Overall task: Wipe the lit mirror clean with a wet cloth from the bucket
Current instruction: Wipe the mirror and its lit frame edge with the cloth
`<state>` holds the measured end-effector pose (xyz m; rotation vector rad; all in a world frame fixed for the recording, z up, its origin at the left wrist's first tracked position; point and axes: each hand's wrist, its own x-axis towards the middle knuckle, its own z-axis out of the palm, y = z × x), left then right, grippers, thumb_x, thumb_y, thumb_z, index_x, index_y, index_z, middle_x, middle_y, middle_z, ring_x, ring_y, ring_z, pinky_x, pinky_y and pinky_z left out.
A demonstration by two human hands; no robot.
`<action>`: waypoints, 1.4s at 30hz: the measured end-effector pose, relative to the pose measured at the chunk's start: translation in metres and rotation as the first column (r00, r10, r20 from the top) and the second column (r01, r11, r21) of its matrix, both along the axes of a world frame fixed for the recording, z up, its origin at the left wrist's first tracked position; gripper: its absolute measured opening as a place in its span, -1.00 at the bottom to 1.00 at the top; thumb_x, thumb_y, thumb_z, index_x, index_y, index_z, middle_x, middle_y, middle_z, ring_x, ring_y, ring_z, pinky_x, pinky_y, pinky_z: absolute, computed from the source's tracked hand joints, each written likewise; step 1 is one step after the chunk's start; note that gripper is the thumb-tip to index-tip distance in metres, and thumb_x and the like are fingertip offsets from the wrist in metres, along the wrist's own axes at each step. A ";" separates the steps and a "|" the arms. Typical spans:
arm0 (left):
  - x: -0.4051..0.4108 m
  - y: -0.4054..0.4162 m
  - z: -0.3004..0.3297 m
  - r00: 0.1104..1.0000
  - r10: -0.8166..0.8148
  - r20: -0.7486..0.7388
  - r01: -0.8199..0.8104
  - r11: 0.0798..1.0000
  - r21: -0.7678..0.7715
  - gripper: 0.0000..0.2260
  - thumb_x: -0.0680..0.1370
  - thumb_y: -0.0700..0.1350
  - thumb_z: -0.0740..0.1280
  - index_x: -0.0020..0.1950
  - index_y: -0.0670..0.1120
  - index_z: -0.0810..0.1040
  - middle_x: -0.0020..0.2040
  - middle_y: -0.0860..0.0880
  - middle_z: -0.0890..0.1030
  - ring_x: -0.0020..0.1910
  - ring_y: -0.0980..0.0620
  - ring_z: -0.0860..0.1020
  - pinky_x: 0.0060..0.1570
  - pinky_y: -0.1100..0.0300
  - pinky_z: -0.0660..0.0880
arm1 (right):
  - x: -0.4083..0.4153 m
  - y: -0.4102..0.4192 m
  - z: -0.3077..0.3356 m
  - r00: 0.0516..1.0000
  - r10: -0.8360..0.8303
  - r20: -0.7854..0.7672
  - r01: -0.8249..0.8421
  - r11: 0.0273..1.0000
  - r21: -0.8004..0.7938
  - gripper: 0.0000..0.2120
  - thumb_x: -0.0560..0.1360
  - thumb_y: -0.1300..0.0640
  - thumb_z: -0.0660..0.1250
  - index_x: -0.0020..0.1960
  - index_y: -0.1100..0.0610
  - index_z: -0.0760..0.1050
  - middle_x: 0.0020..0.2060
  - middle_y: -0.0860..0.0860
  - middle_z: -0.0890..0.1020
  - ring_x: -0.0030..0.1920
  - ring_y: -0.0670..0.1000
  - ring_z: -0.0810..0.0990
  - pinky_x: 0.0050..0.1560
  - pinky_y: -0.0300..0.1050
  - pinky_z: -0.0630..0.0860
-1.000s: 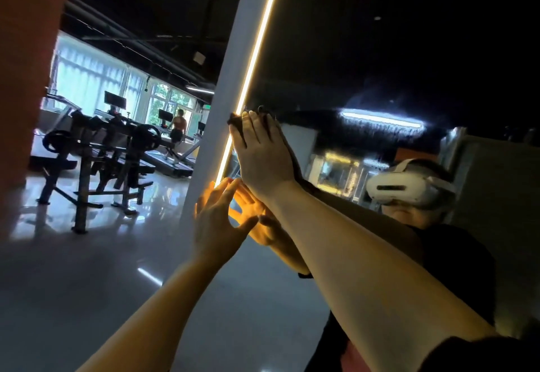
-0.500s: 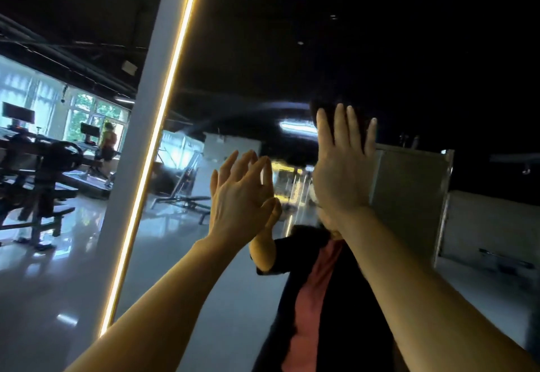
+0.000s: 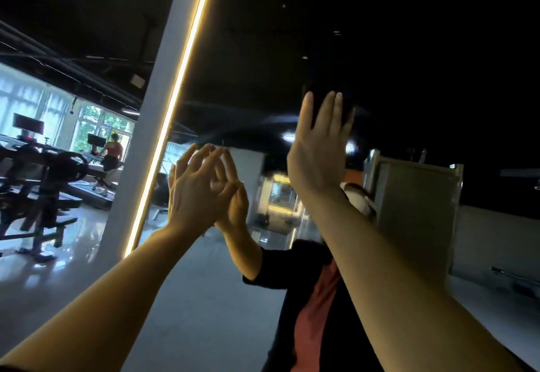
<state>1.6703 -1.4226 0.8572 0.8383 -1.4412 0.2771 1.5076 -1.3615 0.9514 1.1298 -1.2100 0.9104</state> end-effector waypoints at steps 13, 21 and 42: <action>0.077 -0.049 -0.018 0.979 0.148 -0.143 -0.131 0.984 0.119 -0.14 0.40 0.20 0.48 0.56 -0.11 0.18 0.50 -0.22 0.25 0.48 -0.23 0.20 0.43 -0.17 0.20 | 0.127 -0.081 0.017 0.975 -0.020 -0.219 0.038 0.996 0.079 -0.41 0.58 0.12 -0.20 0.56 0.24 0.16 0.47 0.35 0.28 0.52 0.30 0.21 0.51 0.25 0.07; 0.085 -0.051 -0.048 0.975 0.108 -0.194 -0.069 0.978 0.198 -0.08 0.37 0.22 0.50 0.57 -0.09 0.15 0.50 -0.17 0.24 0.49 -0.19 0.20 0.41 -0.22 0.26 | 0.157 -0.108 -0.023 0.927 0.067 -0.369 0.007 0.981 0.195 -0.39 0.58 0.14 -0.26 0.54 0.21 0.24 0.44 0.29 0.37 0.49 0.27 0.29 0.51 0.22 0.14; -0.031 0.030 -0.085 0.985 -0.158 -0.073 0.165 0.981 0.100 -0.39 0.34 -0.22 0.57 0.35 -0.10 0.46 0.38 -0.09 0.40 0.27 -0.15 0.46 0.13 -0.10 0.56 | -0.036 0.020 -0.104 0.786 0.196 -0.586 0.090 0.902 0.423 -0.57 0.61 0.16 0.15 0.47 0.14 0.39 0.42 0.23 0.44 0.46 0.23 0.36 0.48 0.21 0.25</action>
